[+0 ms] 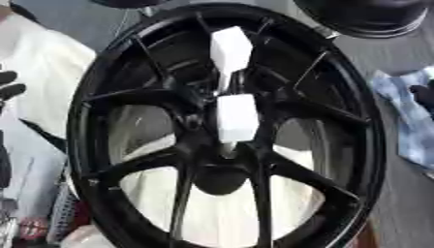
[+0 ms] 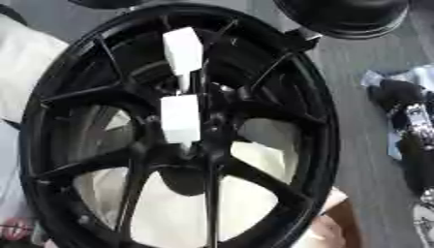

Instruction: Pull the pin out of the wheel hub.

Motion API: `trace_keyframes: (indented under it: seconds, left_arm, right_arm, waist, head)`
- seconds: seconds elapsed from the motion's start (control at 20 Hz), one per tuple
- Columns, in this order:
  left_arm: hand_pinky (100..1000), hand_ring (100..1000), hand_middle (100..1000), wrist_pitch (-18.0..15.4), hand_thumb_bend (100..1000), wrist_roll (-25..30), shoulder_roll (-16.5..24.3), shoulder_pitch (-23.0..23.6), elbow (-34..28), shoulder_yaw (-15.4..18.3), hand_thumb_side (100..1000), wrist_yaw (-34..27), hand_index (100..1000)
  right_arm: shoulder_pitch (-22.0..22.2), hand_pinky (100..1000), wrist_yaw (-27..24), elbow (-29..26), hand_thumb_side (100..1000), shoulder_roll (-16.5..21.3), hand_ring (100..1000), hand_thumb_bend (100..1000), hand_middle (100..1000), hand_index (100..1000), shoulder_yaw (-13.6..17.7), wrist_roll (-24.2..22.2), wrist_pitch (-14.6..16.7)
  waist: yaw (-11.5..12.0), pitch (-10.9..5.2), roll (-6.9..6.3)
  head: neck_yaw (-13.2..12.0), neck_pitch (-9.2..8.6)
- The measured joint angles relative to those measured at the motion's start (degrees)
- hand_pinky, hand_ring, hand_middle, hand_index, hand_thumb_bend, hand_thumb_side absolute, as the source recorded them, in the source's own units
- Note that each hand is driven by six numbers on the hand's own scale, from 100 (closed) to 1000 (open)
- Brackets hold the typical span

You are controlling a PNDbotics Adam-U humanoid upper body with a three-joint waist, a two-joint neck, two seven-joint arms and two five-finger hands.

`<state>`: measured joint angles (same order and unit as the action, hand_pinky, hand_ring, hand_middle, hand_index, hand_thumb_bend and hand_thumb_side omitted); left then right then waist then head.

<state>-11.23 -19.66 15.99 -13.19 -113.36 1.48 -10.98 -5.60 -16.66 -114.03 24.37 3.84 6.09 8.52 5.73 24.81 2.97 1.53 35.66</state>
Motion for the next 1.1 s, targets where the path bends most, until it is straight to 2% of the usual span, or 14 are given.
trace_keyframes:
  seconds: [0.3,0.7,1.1]
  left_arm:
    - [687,684,650,-0.3,107,0.0,0.0,0.0,0.0,0.0,752,0.0,831]
    - [688,685,651,-0.3,111,-0.1,-0.4,0.0,0.0,0.0,753,0.0,831]
    - [688,687,651,-0.3,113,-0.1,-0.4,0.1,0.0,0.0,751,0.0,831]
  right_arm:
    - [-0.4,945,0.0,0.0,655,0.0,830,100,596,728,0.0,-0.1,-0.4]
    - [-0.4,946,-0.1,0.0,645,0.0,832,100,598,729,0.0,0.0,-0.5]
    - [0.2,941,-0.1,0.0,585,0.6,833,100,599,730,0.1,-0.2,0.9]
  waist:
    - [0.0,0.28,-0.41]
    - [0.0,0.28,-0.29]
    - [-0.1,0.2,0.28]
  head:
    - [-0.3,0.0]
    - [-0.4,0.0]
    - [-0.7,-0.01]
